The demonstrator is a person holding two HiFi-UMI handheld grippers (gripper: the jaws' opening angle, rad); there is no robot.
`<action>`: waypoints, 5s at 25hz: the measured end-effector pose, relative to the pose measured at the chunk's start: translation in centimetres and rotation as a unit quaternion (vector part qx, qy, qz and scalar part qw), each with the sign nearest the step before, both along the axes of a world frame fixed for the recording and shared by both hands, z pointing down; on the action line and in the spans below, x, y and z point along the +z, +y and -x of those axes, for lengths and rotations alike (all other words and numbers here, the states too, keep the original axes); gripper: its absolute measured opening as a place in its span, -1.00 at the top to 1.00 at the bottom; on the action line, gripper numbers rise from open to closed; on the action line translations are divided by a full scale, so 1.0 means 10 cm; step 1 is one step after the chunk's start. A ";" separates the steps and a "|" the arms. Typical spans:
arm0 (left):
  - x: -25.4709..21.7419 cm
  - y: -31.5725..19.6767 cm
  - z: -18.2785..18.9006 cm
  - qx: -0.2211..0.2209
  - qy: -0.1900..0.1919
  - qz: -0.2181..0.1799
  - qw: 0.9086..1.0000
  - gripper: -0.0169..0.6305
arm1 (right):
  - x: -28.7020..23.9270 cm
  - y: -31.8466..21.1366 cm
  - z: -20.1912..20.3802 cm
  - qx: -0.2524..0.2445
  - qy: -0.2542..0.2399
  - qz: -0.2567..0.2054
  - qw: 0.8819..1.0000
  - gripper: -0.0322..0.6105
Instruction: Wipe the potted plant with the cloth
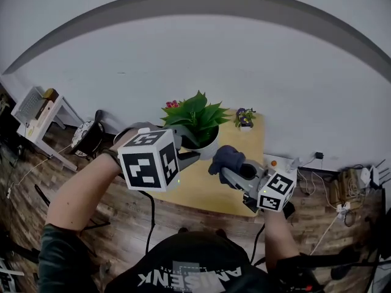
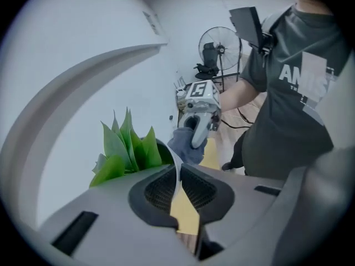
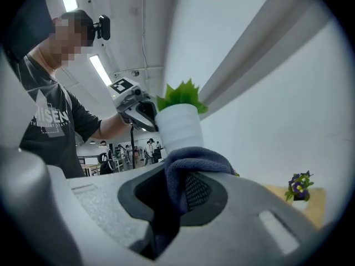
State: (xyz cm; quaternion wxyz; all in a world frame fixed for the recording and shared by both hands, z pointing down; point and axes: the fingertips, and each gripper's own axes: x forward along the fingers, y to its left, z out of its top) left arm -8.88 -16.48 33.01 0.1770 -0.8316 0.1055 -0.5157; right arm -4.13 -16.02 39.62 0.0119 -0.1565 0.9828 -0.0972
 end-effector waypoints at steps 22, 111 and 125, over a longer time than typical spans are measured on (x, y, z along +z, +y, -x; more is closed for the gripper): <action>0.13 -0.71 -0.39 -0.183 0.037 0.094 0.978 0.86 | -0.46 -0.21 0.60 0.177 0.065 -0.135 0.973 0.74; 0.40 -0.34 -0.20 -0.086 0.027 0.070 0.994 0.89 | -0.21 -0.37 0.07 0.199 0.022 -0.112 0.973 0.74; 0.52 0.25 -0.12 0.041 -0.026 0.044 0.998 0.89 | -0.13 -0.64 -0.02 0.126 -0.056 -0.012 0.990 0.74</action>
